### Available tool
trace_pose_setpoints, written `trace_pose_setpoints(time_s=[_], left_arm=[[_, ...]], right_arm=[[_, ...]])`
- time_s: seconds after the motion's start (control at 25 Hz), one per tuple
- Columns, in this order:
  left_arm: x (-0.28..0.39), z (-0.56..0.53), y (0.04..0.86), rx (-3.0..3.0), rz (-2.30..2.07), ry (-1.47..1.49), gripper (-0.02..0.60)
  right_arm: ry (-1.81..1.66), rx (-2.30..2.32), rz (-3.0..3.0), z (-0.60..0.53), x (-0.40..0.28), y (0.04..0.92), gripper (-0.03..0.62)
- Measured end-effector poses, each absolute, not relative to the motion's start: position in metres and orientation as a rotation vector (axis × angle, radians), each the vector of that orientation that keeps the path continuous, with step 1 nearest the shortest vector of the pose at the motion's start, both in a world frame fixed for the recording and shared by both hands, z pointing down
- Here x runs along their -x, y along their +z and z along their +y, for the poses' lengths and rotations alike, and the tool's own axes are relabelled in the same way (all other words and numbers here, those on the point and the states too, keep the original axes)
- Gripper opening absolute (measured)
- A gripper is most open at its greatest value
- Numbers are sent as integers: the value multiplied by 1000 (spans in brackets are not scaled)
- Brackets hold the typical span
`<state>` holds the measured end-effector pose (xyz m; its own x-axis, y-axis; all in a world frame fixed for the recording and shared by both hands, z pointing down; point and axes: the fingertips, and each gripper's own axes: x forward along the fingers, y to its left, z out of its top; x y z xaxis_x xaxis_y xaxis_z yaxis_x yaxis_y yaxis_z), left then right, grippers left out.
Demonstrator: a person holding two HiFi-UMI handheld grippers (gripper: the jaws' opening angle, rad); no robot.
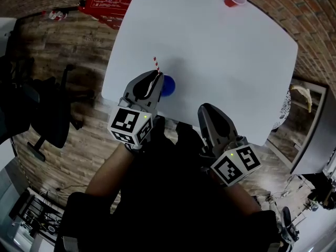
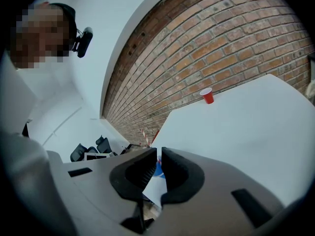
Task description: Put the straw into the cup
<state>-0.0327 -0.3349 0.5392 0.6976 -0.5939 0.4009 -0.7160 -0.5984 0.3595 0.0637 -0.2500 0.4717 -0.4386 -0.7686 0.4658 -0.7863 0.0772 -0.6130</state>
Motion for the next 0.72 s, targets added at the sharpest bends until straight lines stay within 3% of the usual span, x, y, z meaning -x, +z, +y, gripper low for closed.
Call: trace_pose_setpoints(time_s=[0.72], left_arm=[[60,-316,494,-2395,-1102,268,40]], right_arm=[[1263,-1589,-2389,-247,-49,447,51]])
